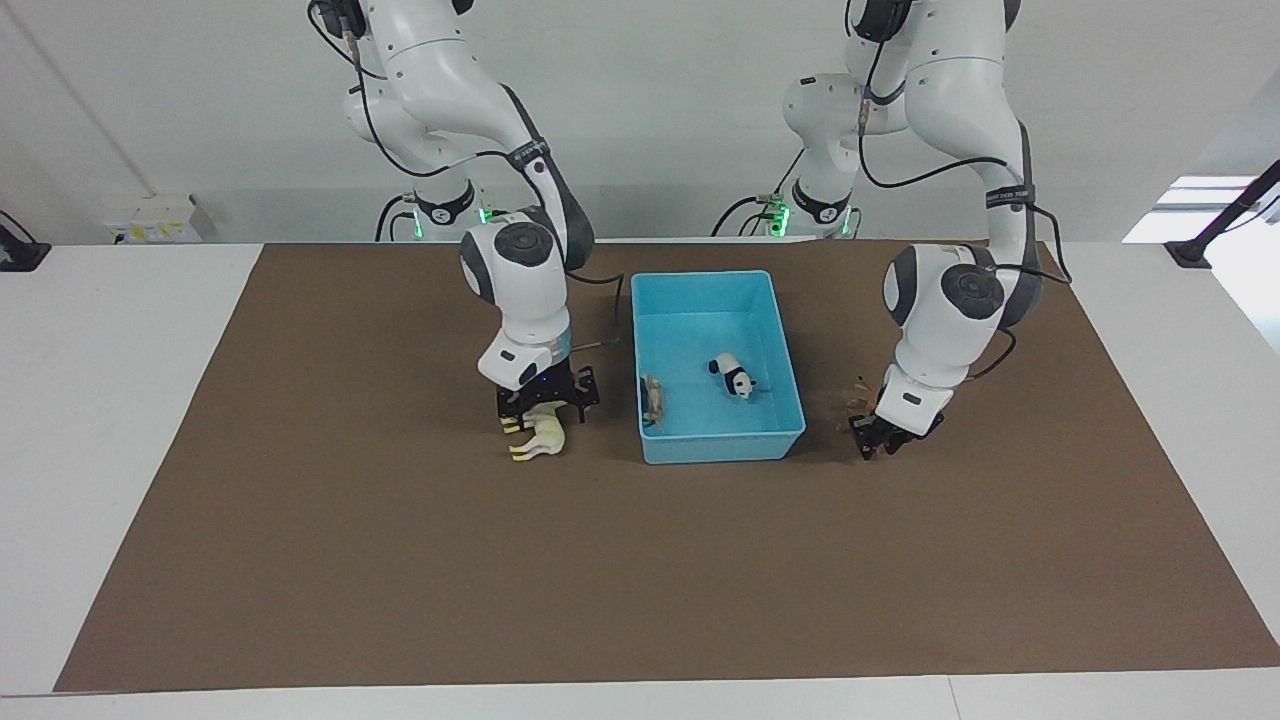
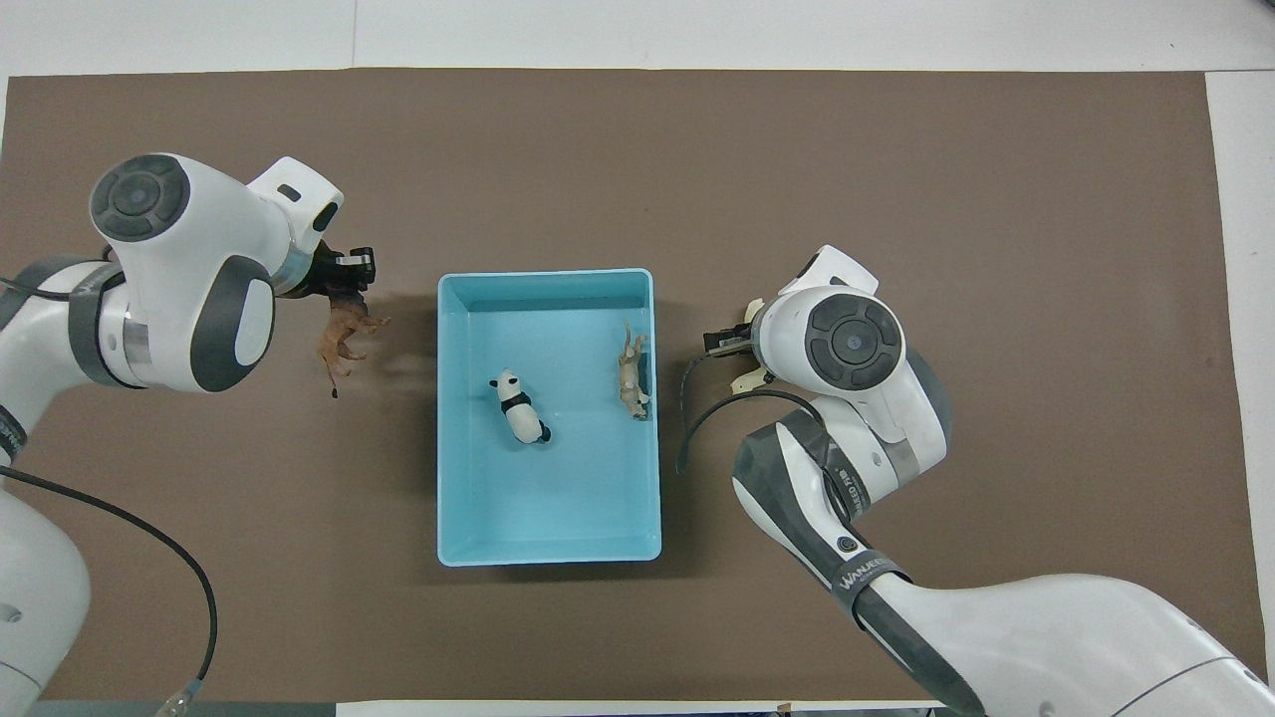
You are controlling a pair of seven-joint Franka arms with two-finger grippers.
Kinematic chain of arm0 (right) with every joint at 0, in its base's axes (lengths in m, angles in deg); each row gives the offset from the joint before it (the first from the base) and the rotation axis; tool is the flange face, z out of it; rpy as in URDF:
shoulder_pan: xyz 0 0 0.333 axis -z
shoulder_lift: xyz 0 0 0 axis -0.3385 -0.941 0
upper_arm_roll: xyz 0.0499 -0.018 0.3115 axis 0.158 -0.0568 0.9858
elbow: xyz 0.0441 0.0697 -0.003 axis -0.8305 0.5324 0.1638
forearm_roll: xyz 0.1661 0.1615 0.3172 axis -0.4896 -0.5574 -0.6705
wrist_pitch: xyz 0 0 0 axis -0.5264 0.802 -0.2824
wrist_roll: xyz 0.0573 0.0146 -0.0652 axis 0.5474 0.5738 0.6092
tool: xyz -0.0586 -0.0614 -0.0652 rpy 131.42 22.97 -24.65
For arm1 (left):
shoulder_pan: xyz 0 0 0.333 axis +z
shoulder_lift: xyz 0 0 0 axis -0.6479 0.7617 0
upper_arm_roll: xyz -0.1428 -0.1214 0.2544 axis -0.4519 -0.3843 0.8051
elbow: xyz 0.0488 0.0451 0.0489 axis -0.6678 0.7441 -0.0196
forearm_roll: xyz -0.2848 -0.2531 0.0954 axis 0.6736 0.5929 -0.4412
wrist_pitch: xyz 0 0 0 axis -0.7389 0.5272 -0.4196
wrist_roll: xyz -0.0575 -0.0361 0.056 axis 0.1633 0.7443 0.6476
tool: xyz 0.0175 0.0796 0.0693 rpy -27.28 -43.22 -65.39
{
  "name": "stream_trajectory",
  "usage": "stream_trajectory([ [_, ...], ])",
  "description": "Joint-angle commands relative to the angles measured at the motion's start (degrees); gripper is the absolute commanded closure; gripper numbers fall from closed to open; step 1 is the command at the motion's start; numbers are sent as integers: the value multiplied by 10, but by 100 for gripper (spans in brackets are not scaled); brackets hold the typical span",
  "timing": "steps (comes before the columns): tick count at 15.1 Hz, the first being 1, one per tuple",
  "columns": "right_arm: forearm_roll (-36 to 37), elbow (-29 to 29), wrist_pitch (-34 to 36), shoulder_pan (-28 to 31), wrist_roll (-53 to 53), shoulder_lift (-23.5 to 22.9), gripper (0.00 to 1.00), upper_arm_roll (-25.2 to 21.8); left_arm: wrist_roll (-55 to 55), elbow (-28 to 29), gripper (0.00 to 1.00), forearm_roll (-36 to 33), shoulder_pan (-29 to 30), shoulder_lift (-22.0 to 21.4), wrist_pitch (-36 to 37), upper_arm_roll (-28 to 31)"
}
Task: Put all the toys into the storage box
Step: 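Lift the brown horse into the box with the left gripper and release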
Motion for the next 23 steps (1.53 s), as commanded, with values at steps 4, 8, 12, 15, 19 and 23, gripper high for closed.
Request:
stream_trajectory([
  [4, 5, 48, -77, 8, 14, 2, 1, 2, -105, -118, 100, 73, -17, -42, 198, -16],
  [8, 6, 47, -74, 7, 18, 2, 100, 1, -238, -75, 100, 54, -85, -71, 193, -33],
  [12, 14, 41, -59, 4, 22, 2, 100, 1, -280, 69, 100, 54, -142, -125, 70, -34],
  [15, 27, -8, 22, 2, 21, 5, 100, 1, -311, 96, 100, 54, -171, -129, 42, -34],
  [19, 27, -121, 172, 1, 20, 8, 100, 2, -307, 94, 0, 54, -174, -130, 60, -34],
  [23, 17, -221, 285, 1, 17, 7, 100, 7, -304, 85, 0, 51, -168, -136, 80, -31],
])
